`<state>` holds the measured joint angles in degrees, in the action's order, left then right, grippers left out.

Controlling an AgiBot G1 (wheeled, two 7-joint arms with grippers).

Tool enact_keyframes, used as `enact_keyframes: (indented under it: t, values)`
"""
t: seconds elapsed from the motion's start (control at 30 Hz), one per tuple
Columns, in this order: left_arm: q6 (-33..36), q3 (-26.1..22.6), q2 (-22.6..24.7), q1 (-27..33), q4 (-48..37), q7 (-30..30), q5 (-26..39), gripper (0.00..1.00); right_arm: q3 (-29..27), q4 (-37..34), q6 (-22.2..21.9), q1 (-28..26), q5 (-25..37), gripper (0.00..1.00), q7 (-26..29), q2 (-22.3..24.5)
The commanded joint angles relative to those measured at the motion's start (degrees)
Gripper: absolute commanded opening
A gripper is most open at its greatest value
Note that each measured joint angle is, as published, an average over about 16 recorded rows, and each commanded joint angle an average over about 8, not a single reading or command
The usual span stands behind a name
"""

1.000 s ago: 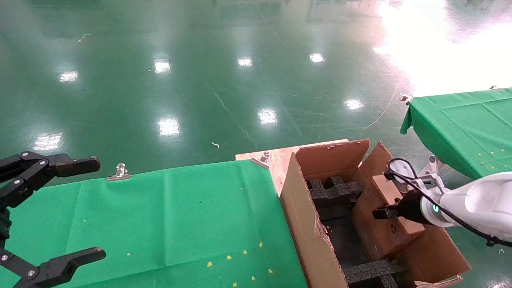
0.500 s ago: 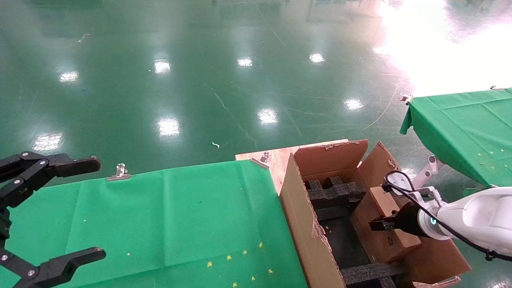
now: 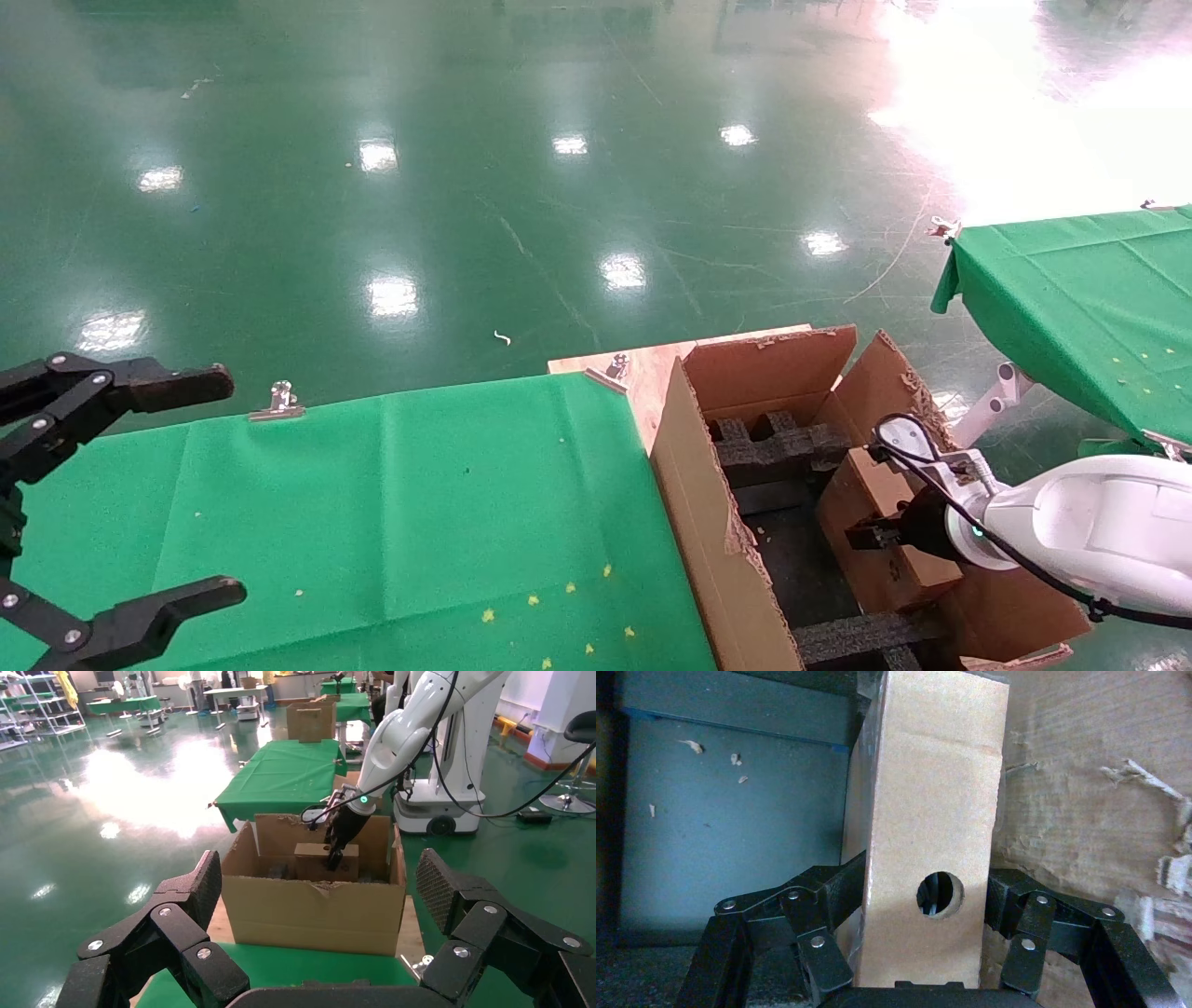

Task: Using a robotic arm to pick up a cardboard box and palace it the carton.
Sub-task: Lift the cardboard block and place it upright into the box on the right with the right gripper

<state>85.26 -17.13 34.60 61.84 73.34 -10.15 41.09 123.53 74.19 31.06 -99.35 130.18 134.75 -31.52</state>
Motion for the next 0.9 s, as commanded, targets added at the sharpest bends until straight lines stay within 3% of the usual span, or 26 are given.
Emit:
enact_keyframes:
  t: [0.03,0.17,0.27,0.9]
  values:
    - [0.00,-0.01,0.00,0.00,0.00,0.00,-0.01,1.00,-0.08,-0.51,-0.15,0.45,0.51,0.22,0.43,-0.39]
    - [-0.01,-0.01,-0.01,0.00,-0.01,0.01,-0.02,1.00,-0.12,-0.79,-0.26,0.71,0.87,0.72,0.49,-0.63]
    - [-0.02,-0.01,-0.01,0.00,-0.01,0.01,-0.02,1.00,-0.12,-0.85,-0.29,0.75,0.92,1.00,0.50,-0.68]
    - [-0.01,-0.04,0.00,0.02,-0.05,0.03,-0.04,1.00,-0.21,-0.31,0.48,-0.49,1.33,1.00,0.01,-0.14]
